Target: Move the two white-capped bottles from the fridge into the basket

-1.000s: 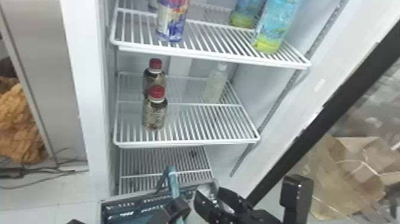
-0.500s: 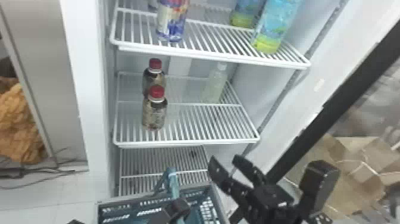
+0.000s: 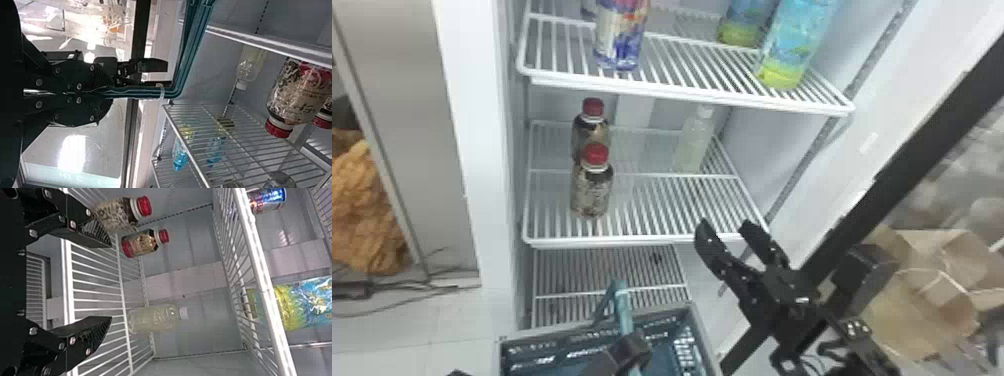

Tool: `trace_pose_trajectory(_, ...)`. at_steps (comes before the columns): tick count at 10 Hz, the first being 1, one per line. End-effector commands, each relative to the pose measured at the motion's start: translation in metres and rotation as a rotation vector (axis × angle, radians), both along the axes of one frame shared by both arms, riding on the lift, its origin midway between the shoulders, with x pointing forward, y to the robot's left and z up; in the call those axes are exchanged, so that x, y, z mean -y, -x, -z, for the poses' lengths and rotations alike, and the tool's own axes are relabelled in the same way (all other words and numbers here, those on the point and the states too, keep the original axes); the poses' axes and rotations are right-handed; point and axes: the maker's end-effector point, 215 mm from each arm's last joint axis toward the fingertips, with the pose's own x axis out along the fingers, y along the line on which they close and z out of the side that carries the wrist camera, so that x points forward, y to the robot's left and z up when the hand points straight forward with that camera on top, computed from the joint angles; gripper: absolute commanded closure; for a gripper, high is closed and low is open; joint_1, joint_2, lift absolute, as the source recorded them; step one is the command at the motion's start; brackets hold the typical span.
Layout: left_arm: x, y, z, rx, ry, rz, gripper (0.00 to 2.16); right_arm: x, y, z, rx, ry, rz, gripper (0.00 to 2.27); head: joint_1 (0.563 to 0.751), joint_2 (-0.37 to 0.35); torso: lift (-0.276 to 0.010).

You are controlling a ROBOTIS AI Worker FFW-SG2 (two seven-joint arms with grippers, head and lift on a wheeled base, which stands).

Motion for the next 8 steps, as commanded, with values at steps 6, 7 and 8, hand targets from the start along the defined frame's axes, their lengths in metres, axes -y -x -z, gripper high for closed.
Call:
trace_pose_trajectory(6, 0.002, 0.0, -0.001, 0.0, 0.004, 0.002, 1.12, 0.019, -0.069, -0.005, 0.155, 0.041, 0.045, 0.09, 0.695, -0.35, -0.26)
trace_pose_trajectory(7, 0.002, 0.001, -0.001, -0.002, 0.004, 0.002, 1.12, 0.028, -0.08, -0.007, 0.182, 0.074, 0.063, 0.09, 0.695, -0.35, -0.26)
trace_pose_trajectory(8, 0.002, 0.001, -0.001, -0.003, 0.007, 0.001, 1.12, 0.035, -0.089, -0.009, 0.201, 0.103, 0.077, 0.09, 0.695, -0.35, -0.26)
